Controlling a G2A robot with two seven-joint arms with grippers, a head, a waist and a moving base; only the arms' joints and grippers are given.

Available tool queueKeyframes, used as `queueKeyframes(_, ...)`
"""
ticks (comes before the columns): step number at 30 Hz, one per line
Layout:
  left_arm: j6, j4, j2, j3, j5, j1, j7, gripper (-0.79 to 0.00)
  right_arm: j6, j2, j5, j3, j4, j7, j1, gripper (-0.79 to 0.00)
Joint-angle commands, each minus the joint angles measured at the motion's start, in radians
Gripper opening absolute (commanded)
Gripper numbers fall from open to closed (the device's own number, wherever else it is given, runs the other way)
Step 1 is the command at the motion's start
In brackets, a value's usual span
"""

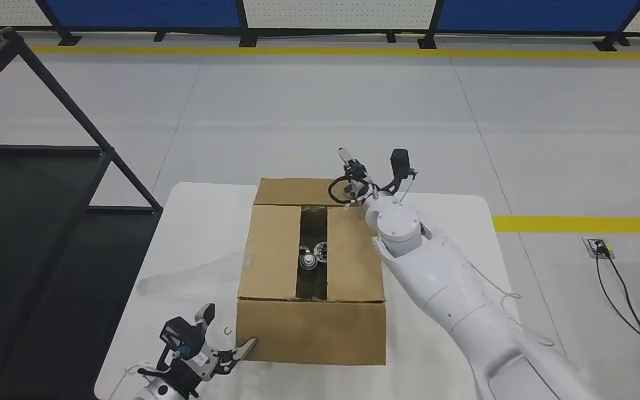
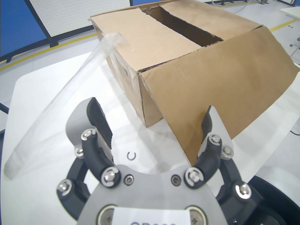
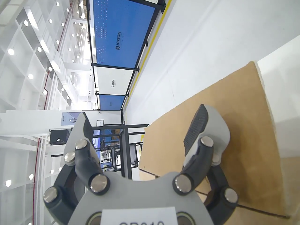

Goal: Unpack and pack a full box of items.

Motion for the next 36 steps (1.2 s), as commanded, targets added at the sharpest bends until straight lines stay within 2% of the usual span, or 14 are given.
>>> queueKeyframes(1, 0.001, 0.004, 0.0, 0.001, 0.001, -0.003, 0.0, 0.0, 0.018, -0.006, -0.009, 0.0, 0.018, 0.001, 0.006, 0.0)
queueKeyframes(8, 0.002, 0.015, 0.001, 0.005, 0.004, -0.007, -0.005, 0.0, 0.057, -0.027, -0.025, 0.013, 0.078, 0.005, 0.03, 0.0)
queueKeyframes(13, 0.006, 0.023, 0.002, 0.011, 0.007, -0.011, -0.006, 0.0, 0.049, -0.036, -0.03, 0.032, 0.113, 0.003, 0.041, 0.0)
queueKeyframes(19, 0.015, 0.01, 0.002, 0.005, -0.001, -0.006, 0.013, 0.0, -0.061, -0.035, -0.024, 0.072, 0.115, -0.011, 0.031, 0.0)
queueKeyframes(22, 0.02, -0.007, 0.003, -0.022, -0.031, 0.01, 0.042, 0.0, -0.135, -0.025, -0.004, 0.105, 0.093, 0.04, 0.015, 0.0)
queueKeyframes(25, 0.017, -0.028, 0.005, -0.067, -0.077, 0.03, 0.068, 0.0, -0.185, -0.008, -0.007, 0.133, 0.054, 0.136, -0.009, 0.0)
queueKeyframes(29, 0.041, -0.037, 0.006, -0.124, -0.14, 0.045, 0.071, 0.0, -0.213, 0.028, -0.005, 0.179, -0.037, 0.359, -0.06, 0.0)
queueKeyframes(33, 0.088, -0.037, 0.003, -0.153, -0.191, 0.044, 0.057, 0.0, -0.174, 0.073, -0.029, 0.228, -0.176, 0.598, -0.13, 0.0)
queueKeyframes(36, 0.111, -0.034, 0.002, -0.17, -0.24, 0.042, 0.039, 0.0, -0.085, 0.112, -0.082, 0.273, -0.3, 0.731, -0.183, 0.0)
